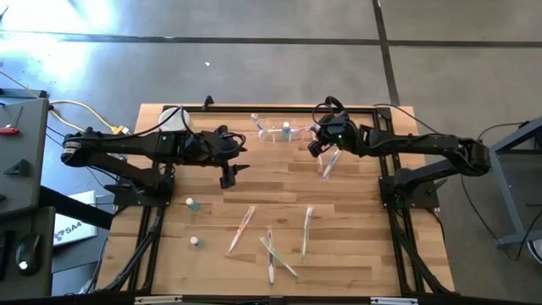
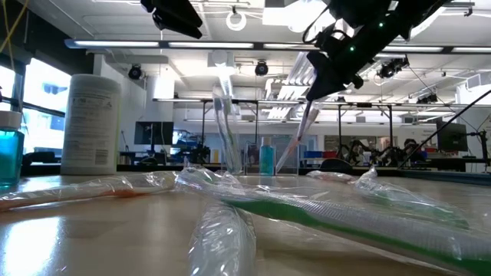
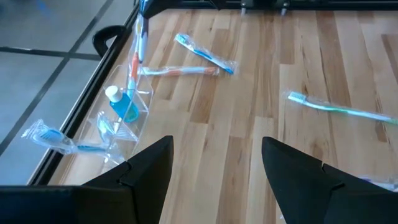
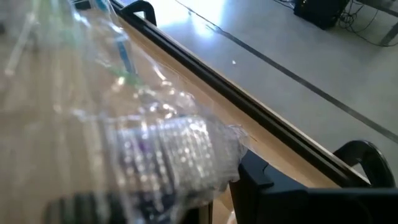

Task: Pick & Place toothbrushing station
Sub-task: Put the right purple toothbrush into the transparent organizer

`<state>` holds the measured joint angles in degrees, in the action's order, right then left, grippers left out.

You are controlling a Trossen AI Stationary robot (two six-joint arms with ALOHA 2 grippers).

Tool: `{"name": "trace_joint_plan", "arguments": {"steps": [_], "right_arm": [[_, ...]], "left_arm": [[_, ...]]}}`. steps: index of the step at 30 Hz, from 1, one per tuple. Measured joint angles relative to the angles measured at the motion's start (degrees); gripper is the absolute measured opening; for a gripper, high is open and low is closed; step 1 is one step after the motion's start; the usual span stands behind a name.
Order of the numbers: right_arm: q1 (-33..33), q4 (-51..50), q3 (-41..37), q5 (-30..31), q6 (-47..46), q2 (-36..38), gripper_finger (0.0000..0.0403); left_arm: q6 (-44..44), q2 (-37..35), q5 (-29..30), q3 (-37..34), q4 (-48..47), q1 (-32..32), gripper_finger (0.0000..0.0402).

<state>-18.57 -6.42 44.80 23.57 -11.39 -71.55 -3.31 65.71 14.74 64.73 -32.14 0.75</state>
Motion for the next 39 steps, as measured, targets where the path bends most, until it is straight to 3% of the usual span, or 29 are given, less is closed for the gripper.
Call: {"name": "trace_joint_plan", "arguments": {"steps": [7,39], "right_arm": [[-1.5,3.2,0.0,-1.0,2.3,0.0,0.0018],[-13.3,13.5,0.6,-20.2,1.2,-12.7,0.0018]], "left_arm": [[0.0,0.0,0.0,0.0,0.0,0.0,0.0242],[0.0,0.0,-0.2,0.0,-0.6,0.0,0.0242]]}}
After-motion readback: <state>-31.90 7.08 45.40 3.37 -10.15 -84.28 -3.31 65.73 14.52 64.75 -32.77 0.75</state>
